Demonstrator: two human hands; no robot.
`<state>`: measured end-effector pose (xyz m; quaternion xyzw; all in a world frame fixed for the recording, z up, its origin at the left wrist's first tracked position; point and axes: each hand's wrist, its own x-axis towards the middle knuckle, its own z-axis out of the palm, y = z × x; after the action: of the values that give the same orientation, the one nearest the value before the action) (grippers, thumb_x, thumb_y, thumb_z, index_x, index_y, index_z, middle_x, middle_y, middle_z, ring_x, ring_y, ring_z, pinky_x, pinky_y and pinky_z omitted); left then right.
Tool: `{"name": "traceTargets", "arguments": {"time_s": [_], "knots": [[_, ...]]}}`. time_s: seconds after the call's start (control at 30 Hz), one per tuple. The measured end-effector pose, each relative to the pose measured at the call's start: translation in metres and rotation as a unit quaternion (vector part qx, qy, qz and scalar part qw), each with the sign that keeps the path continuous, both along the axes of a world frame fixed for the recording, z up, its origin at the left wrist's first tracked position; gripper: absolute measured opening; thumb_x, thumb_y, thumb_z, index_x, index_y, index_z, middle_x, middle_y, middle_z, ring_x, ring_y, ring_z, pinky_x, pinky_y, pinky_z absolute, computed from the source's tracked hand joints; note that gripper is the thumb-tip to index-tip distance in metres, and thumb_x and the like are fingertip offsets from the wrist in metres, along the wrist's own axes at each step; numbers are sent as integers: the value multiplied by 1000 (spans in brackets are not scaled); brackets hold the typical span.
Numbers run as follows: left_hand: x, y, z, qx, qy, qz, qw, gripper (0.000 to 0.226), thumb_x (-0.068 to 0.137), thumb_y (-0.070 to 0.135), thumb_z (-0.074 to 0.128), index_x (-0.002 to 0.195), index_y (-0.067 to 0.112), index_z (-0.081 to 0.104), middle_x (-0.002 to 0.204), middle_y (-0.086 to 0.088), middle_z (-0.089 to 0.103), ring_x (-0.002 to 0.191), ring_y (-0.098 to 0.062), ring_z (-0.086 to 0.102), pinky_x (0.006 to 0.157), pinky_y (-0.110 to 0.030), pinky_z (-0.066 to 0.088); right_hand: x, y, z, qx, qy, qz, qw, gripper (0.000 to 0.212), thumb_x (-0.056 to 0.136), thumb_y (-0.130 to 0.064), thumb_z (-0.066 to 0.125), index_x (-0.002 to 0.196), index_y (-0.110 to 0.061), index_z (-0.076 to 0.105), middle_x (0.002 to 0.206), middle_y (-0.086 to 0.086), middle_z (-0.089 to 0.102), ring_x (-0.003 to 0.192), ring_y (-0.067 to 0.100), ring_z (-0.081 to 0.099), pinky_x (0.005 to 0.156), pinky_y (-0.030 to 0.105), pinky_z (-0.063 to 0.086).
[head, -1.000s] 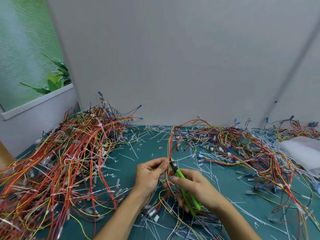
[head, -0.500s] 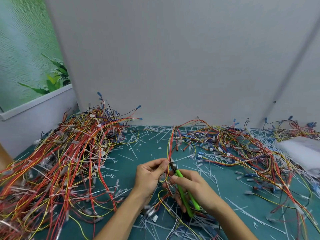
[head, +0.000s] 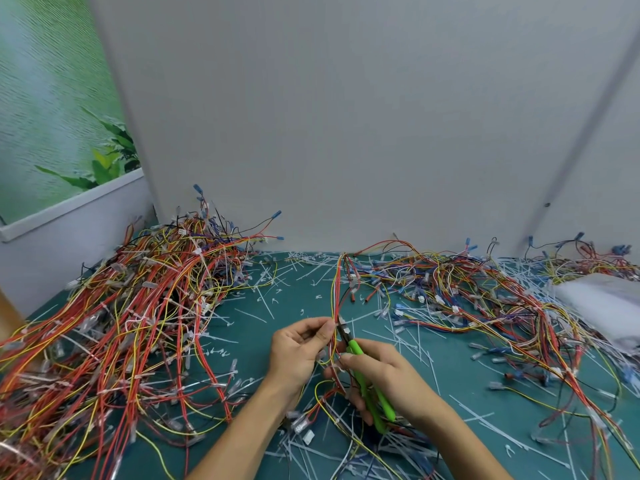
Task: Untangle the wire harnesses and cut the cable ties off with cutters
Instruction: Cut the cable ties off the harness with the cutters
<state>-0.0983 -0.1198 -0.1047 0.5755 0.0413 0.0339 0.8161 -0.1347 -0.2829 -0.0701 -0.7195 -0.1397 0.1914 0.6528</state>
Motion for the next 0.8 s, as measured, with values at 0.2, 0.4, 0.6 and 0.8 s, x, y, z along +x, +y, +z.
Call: {"name": "traceTargets", "arguments": {"time_s": [0.2,0.4,0.6,0.8], "knots": [[-1,1,2,8,-12,-13,1000,23,70,25,78,88,11,79,75,-5,75,61,-9,65,54,-20,52,0,-1,0,11,10,13,1000,39,94,-32,59,115,1,57,113,13,74,56,24,60,45,31,51],[3,1,-1,-2,-9,1,1000,12,81,9,76,91,4,77,76,-8,75,60,-9,63,55,-15,50,1,2,-7,-25,-41,-6,999,24,101,-23,53,110,-1,56,108,10,74,50,27,52,45,35,47],[3,2,-2,-5,-11,-2,1000,23,71,19,78,90,6,77,74,-5,75,54,-3,61,52,-15,49,1,2,-6,-18,-30,-2,999,28,97,-28,54,109,-3,58,109,10,74,49,26,51,43,33,48],[2,2,-2,-1,-16,-7,1000,18,72,19,78,87,10,79,75,-4,76,60,-7,65,56,-16,51,2,-1,-3,27,1,2,1000,35,94,-33,61,110,-1,60,111,16,73,52,26,55,43,31,51]]}}
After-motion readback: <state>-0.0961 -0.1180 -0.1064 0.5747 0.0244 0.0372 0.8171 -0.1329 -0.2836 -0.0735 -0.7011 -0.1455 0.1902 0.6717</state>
